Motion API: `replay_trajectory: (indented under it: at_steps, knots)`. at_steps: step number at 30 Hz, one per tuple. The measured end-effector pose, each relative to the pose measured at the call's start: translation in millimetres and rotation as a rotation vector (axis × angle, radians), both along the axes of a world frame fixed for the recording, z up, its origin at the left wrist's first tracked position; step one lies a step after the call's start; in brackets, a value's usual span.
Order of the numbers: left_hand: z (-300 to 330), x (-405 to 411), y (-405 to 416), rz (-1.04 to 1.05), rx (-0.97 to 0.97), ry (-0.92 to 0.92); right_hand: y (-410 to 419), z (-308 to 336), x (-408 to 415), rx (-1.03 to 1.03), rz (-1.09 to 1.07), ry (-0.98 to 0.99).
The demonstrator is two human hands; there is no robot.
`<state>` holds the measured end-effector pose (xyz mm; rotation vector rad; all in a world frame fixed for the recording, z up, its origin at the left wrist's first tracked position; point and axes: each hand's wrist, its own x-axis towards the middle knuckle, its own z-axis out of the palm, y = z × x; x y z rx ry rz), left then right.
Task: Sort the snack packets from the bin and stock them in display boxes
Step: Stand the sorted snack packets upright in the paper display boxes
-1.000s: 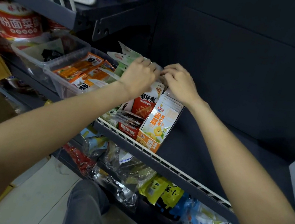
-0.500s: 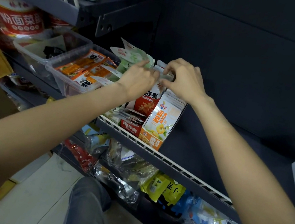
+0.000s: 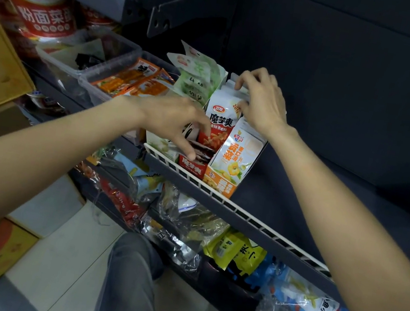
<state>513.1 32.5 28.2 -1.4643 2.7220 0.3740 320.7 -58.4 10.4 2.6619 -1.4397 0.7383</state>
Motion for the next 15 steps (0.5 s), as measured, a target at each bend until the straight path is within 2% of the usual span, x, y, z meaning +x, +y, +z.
replay_trajectory:
  at_steps: [2, 3, 5, 6, 8, 11, 15]
  knots:
    - [2.0, -0.5, 1.6, -0.031, 0.045, -0.04, -1.2, 0.9, -3.3, 0.021, -0.009, -0.004]
    - [1.4, -0.8, 2.5, -0.055, 0.035, -0.14, -1.6, 1.0, -4.8, 0.027, -0.009, -0.003]
    - [-6.2, -2.9, 4.2, -0.114, -0.09, -0.394, -0.6, 0.8, -5.8, 0.029, 0.003, -0.004]
    - [-10.3, -5.1, 4.5, -0.146, -0.172, -0.446, 0.2, 0.2, -5.7, 0.028, 0.009, -0.007]
    - [-13.9, -12.9, -0.1, -0.166, -0.344, -0.439, 1.6, -1.5, -4.9, 0.021, 0.018, -0.013]
    - [-8.1, -30.6, -17.9, -0.024, -0.527, -0.486, 4.2, -3.1, -4.1, 0.023, 0.039, -0.043]
    - [-5.2, -48.5, -41.5, 0.088, -0.511, -0.494, 2.0, -2.6, -7.4, 0.078, 0.022, -0.065]
